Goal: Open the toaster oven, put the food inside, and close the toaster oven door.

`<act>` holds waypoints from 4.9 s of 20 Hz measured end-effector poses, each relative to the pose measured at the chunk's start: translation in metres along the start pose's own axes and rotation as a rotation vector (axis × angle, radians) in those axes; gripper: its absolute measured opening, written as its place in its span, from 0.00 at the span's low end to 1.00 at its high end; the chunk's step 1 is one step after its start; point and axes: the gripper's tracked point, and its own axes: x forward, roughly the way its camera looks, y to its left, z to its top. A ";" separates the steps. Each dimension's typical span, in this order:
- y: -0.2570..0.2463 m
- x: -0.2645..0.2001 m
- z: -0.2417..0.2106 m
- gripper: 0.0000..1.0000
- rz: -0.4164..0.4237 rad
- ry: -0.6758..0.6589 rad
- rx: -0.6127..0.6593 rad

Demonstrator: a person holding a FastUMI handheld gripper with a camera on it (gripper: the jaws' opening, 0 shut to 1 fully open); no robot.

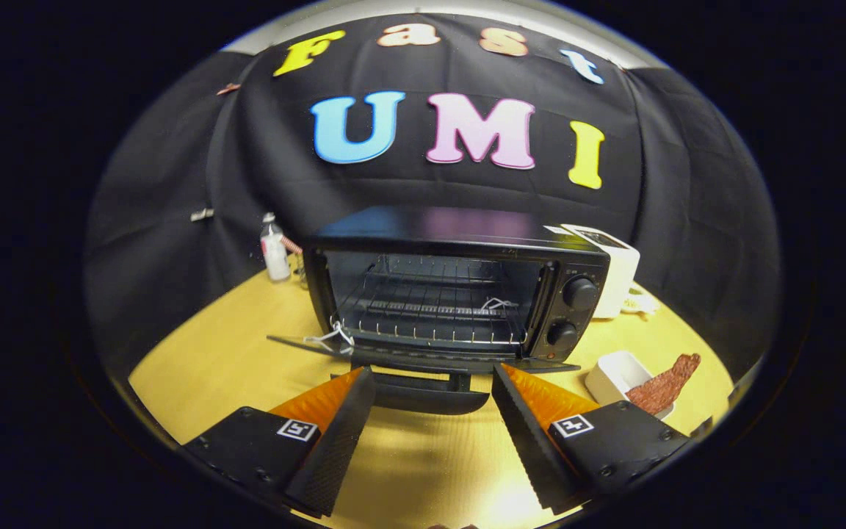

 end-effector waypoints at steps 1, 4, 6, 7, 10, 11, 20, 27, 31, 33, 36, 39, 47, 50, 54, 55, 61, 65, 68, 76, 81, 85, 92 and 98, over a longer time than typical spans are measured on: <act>0.001 -0.004 -0.007 1.00 0.010 -0.005 -0.026; -0.003 -0.006 -0.022 1.00 0.032 0.011 -0.003; 0.001 -0.007 -0.038 1.00 0.040 0.067 0.015; 0.003 -0.008 -0.049 0.99 0.048 0.102 0.027; 0.006 -0.006 -0.079 0.99 0.072 0.199 0.064; 0.004 -0.006 -0.085 0.99 0.069 0.225 0.067; -0.034 -0.053 0.010 0.98 0.120 0.087 0.072; -0.141 -0.069 0.096 0.98 0.063 -0.010 0.080; -0.213 -0.068 0.085 0.98 0.027 0.050 0.130; -0.251 -0.064 0.062 0.98 -0.002 0.102 0.138; -0.293 -0.052 0.024 0.97 -0.019 0.186 0.174; -0.313 -0.035 -0.024 0.99 0.010 0.303 0.259; -0.309 0.004 -0.087 0.86 0.149 0.464 0.582; -0.307 0.007 -0.091 0.58 0.171 0.477 0.636; -0.306 0.006 -0.085 0.29 0.223 0.500 0.689; -0.307 0.007 -0.085 0.22 0.231 0.506 0.697; -0.311 0.004 -0.073 0.11 0.242 0.502 0.702; -0.317 -0.011 -0.046 0.11 0.235 0.450 0.702; -0.321 -0.022 -0.013 0.11 0.240 0.368 0.686; -0.267 -0.054 0.055 0.11 0.260 0.249 0.746; -0.205 -0.067 0.069 0.11 0.297 0.208 0.782; -0.151 -0.068 0.071 0.11 0.318 0.194 0.819; -0.076 -0.059 0.064 0.11 0.330 0.174 0.887; -0.036 -0.025 0.055 0.11 0.313 0.147 0.953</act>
